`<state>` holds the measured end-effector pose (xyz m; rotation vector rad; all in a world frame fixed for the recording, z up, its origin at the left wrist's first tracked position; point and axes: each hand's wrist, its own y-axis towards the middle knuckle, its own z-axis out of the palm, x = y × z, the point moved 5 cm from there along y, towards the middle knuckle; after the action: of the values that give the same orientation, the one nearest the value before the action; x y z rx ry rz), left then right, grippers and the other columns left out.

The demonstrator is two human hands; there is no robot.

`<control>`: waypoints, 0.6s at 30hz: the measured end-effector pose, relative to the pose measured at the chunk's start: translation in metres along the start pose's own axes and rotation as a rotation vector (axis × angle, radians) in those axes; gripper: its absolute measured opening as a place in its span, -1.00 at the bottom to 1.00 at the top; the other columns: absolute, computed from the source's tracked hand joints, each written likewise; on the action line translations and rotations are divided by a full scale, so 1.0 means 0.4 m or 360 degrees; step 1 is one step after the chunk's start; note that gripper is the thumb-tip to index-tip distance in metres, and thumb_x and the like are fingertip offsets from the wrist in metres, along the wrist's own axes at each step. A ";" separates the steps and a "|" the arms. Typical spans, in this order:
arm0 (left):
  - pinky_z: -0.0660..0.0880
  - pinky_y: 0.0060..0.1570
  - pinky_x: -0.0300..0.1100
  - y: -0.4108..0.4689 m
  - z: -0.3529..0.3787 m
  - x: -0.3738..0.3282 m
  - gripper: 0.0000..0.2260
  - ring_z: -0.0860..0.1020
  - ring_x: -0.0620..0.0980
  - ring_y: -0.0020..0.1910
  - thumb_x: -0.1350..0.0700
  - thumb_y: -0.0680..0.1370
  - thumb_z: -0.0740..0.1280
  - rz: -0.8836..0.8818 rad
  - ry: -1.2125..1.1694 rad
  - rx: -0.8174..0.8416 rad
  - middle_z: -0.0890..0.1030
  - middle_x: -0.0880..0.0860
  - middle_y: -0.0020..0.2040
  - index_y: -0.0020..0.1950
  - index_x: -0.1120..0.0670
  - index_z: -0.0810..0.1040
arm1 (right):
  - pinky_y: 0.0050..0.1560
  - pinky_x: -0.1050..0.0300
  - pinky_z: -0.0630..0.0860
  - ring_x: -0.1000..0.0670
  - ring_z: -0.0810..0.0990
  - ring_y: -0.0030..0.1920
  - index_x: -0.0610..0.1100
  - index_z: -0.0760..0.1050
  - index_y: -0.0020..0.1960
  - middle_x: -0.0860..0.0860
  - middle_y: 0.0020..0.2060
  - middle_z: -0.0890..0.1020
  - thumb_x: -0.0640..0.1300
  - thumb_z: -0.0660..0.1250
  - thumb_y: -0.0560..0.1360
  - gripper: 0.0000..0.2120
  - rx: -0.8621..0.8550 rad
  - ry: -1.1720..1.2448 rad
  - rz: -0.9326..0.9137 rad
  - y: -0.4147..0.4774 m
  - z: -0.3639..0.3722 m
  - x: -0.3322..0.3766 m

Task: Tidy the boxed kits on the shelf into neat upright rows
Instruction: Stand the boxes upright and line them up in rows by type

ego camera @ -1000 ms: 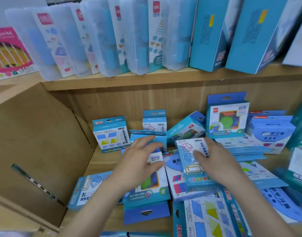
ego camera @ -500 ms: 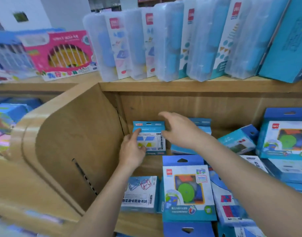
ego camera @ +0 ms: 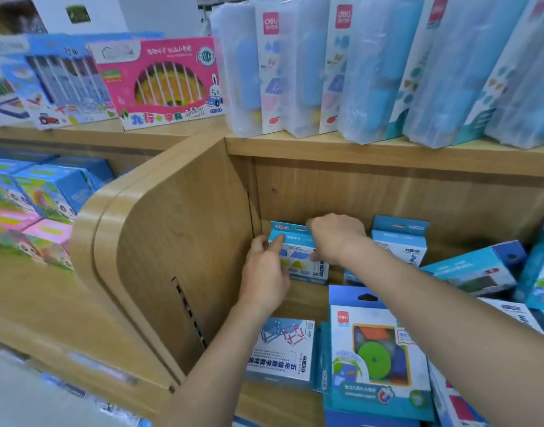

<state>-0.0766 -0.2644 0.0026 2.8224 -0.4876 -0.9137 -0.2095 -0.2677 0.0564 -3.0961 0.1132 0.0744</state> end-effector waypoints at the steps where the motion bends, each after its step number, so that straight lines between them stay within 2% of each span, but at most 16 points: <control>1: 0.27 0.41 -0.12 -0.004 -0.003 0.000 -0.44 0.25 0.05 0.43 0.26 0.53 0.29 0.0011 0.0020 -0.0019 0.15 0.09 0.49 0.51 0.09 0.21 | -0.20 0.07 0.43 -0.12 0.58 0.07 -0.06 0.44 0.21 -0.05 0.11 0.59 0.03 0.44 0.42 -0.58 -0.0018 0.0047 -0.0006 0.004 0.007 0.006; 5: 0.15 0.46 -0.12 -0.030 0.003 0.001 -0.32 0.05 0.07 0.49 0.29 0.50 0.29 0.0148 0.0253 0.0032 -0.03 0.04 0.55 0.55 0.04 0.08 | -0.06 0.01 0.55 -0.14 0.59 0.08 -0.09 0.42 0.18 -0.11 0.15 0.59 -0.07 0.45 0.42 -0.62 -0.0069 0.0380 0.0011 0.025 0.023 0.028; 9: 0.19 0.45 -0.07 -0.031 0.027 0.011 -0.16 -0.05 0.08 0.52 0.35 0.45 0.31 0.0173 0.0291 0.0176 -0.17 -0.03 0.55 0.54 -0.14 -0.05 | -0.03 0.04 0.52 -0.14 0.57 0.13 -0.09 0.35 0.34 -0.11 0.21 0.55 -0.22 0.32 0.49 -0.56 0.0006 0.0496 -0.0022 0.040 0.011 0.047; 14: 0.32 0.37 -0.03 -0.005 0.044 0.011 -0.10 0.07 0.16 0.51 0.41 0.41 0.32 0.0158 0.0195 0.0211 -0.25 -0.01 0.53 0.54 -0.14 -0.08 | 0.01 0.01 0.54 -0.18 0.57 0.13 -0.09 0.37 0.33 -0.16 0.18 0.57 -0.30 0.28 0.48 -0.56 -0.0170 0.0526 0.0067 0.025 -0.005 0.027; 18: 0.43 0.26 -0.01 0.017 0.045 0.010 -0.12 0.24 0.14 0.44 0.42 0.36 0.36 0.0166 0.0020 0.0186 -0.20 -0.09 0.51 0.52 -0.08 0.02 | 0.01 -0.01 0.53 -0.20 0.56 0.13 -0.10 0.34 0.34 -0.18 0.17 0.57 -0.33 0.28 0.49 -0.55 -0.0218 0.0499 0.0116 0.013 -0.007 0.018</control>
<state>-0.0857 -0.2725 -0.0125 2.8717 -0.7015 -0.8740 -0.2026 -0.2736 0.0586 -3.2127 0.2408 -0.4198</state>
